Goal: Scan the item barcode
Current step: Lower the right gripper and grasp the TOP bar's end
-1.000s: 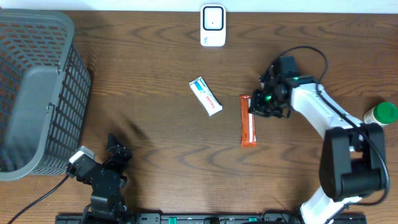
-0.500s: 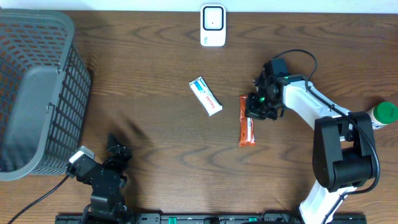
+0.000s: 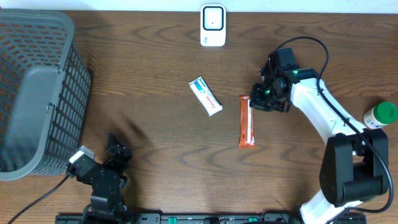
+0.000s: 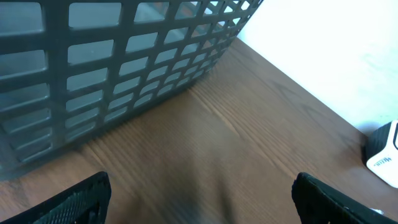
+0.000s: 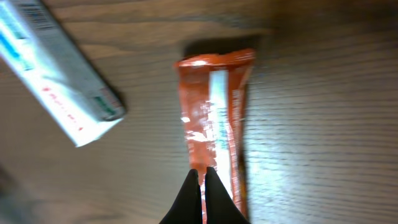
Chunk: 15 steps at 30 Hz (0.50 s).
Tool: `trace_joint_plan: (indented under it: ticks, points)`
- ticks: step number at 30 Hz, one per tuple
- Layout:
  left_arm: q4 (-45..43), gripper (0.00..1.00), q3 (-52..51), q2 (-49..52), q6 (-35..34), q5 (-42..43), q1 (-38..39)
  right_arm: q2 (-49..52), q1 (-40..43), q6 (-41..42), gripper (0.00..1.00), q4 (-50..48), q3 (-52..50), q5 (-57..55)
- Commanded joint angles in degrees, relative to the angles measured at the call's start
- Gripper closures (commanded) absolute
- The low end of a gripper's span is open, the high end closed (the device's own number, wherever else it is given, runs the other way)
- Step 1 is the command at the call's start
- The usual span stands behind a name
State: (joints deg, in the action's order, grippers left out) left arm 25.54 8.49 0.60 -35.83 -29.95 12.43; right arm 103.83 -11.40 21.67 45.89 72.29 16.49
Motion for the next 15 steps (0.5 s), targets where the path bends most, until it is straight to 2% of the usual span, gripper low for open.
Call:
trace_joint_plan:
  ticks: [1,15]
  points:
    - [1.6,0.07,-0.8,-0.3,0.0,-0.3,-0.1,2.7,-0.5,-0.7,0.99,-0.1,0.2,-3.6]
    - [1.6,0.07,-0.8,-0.3,0.0,-0.3,-0.1,10.4,-1.6,-0.9,0.99,0.4,0.1,-3.6]
